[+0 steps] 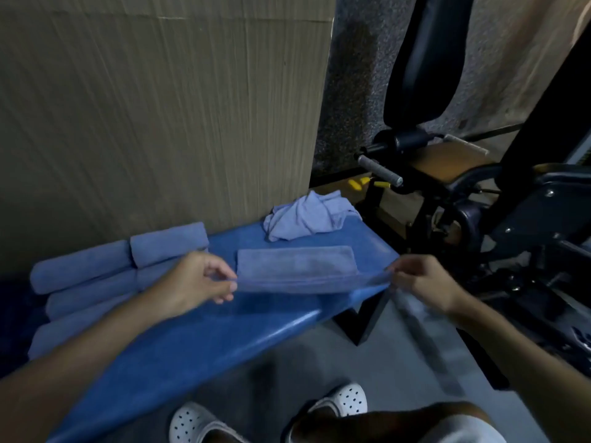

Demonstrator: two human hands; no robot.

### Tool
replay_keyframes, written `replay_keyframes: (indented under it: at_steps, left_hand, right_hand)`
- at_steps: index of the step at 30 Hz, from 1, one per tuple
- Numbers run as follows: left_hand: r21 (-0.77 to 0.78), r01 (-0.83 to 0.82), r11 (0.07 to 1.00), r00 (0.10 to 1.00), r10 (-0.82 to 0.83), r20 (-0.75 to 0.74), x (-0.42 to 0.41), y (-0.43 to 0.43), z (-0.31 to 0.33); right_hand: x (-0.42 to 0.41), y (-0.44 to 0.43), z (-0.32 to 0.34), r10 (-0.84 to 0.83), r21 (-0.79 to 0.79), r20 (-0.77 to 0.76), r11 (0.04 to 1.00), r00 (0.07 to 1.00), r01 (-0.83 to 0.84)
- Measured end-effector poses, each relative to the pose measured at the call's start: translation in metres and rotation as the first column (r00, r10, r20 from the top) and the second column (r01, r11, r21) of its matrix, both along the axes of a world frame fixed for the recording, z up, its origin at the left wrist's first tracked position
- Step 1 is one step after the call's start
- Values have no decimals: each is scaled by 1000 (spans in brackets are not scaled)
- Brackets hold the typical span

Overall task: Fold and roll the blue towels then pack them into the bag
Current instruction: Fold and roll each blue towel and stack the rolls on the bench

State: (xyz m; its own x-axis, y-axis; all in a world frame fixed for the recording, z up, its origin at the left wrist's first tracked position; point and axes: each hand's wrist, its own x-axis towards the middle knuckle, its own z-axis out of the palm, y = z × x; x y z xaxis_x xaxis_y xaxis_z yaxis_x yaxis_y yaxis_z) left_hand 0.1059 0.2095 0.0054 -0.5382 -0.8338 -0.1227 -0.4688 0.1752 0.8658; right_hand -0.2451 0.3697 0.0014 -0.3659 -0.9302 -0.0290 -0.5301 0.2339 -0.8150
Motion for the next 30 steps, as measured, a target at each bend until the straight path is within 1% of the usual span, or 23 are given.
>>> replay_keyframes:
  at_steps: [3,5,7,12,15,17,21,25,30]
  left_hand:
    - [38,56,998,993,-59,100,12,17,-33]
    - [37,87,995,986,-92,136,16,18,-41]
    - [11,95,995,986,-96,139,16,14,-41]
    - [-78,36,996,993,-27,116,0,-16,-44]
    - [-129,-43,991,994,55,97,-17,-41,-56]
    - [-134,-85,987,992,96,81,-29,-55,-64]
    - [-91,-145,985,984,153,92,-45,-82,-87]
    - [-151,-160,976,967,186,174,-54,-96,-108]
    - [-190,-213,958,951,248,185,-59,-100,-125]
  right_hand:
    - [7,21,-29,46,107,-59,993,997,-39]
    - [8,25,-34,52,124,-54,991,997,-45]
    - [8,22,-34,34,116,-37,993,999,-30]
    - [3,-11,-37,-63,68,-48,995,997,66]
    - [-4,-36,-48,-109,24,-34,994,994,109]
    - [-9,-52,-60,-133,17,-25,991,991,133]
    - [-21,-81,-90,-149,50,-89,987,985,154]
    - [-29,-96,-114,-153,89,-171,981,973,170]
    - [-35,-106,-126,-165,82,-242,978,956,189]
